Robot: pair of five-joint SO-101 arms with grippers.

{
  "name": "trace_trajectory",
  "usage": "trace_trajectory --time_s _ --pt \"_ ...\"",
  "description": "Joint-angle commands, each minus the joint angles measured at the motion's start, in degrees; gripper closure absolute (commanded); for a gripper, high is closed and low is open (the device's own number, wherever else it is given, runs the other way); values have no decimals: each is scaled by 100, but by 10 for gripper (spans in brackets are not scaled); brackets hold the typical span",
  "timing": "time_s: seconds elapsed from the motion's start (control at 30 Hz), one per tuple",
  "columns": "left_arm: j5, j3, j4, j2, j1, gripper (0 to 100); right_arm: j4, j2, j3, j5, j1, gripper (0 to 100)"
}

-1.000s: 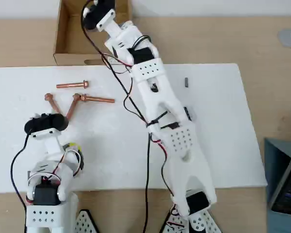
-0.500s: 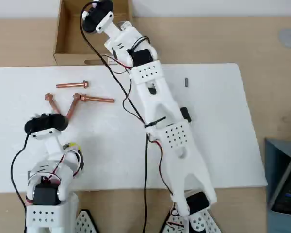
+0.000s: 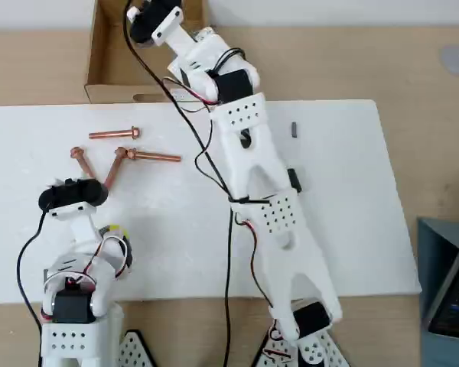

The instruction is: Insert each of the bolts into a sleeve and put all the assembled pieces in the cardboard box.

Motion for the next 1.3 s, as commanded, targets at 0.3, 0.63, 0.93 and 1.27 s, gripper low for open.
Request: trace_trajectory --time_s 0.3,0.63,0.93,1.27 --pt "0 -35 -70 -48 -62 998 1723 -1112 -303 35 207 860" --pt "0 -35 -70 -48 -62 998 3253 -1604 -268 26 391 860" --pt "0 -35 -70 -48 -62 998 3262 -2457 1209 26 752 860" --pt "0 -35 -70 -48 -62 998 3218 -3266 3758 79 1182 858"
